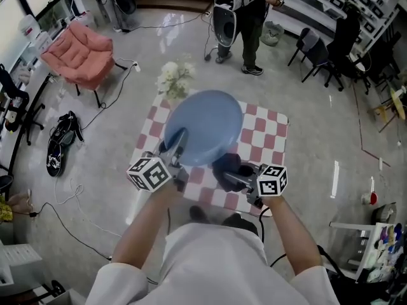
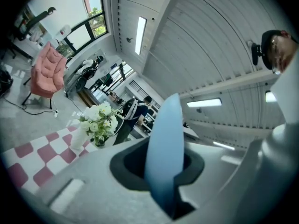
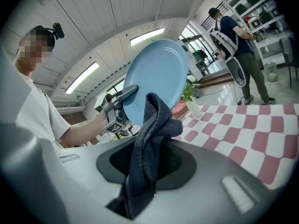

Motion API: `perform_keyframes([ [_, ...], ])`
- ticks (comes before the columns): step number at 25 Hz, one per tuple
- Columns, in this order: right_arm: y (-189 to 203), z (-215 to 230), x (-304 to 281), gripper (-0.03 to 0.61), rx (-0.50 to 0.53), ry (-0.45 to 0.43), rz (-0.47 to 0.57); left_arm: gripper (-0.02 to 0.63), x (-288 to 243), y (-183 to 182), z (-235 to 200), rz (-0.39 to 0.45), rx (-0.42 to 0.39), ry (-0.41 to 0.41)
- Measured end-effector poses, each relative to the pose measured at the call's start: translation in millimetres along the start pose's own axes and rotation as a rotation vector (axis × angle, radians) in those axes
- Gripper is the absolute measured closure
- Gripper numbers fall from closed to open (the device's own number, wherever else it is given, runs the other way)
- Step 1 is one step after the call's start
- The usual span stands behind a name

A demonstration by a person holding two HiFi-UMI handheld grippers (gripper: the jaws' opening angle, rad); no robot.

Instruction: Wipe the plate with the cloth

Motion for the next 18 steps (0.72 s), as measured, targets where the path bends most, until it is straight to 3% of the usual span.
perform_keyframes([
  [18,1,47,85,0.471,-0.049,0.194,0.072,0.551,-9,50,5,-0.053,0.095,-0.084],
])
Point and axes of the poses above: the fingertips, and each gripper's own axes: x backward along the fingers, z to its right, y out of its underside, the point moved 3 cm from there along x, backward along the fingers, and after that the axes turned 13 degrees about x, right-handed, at the moved point
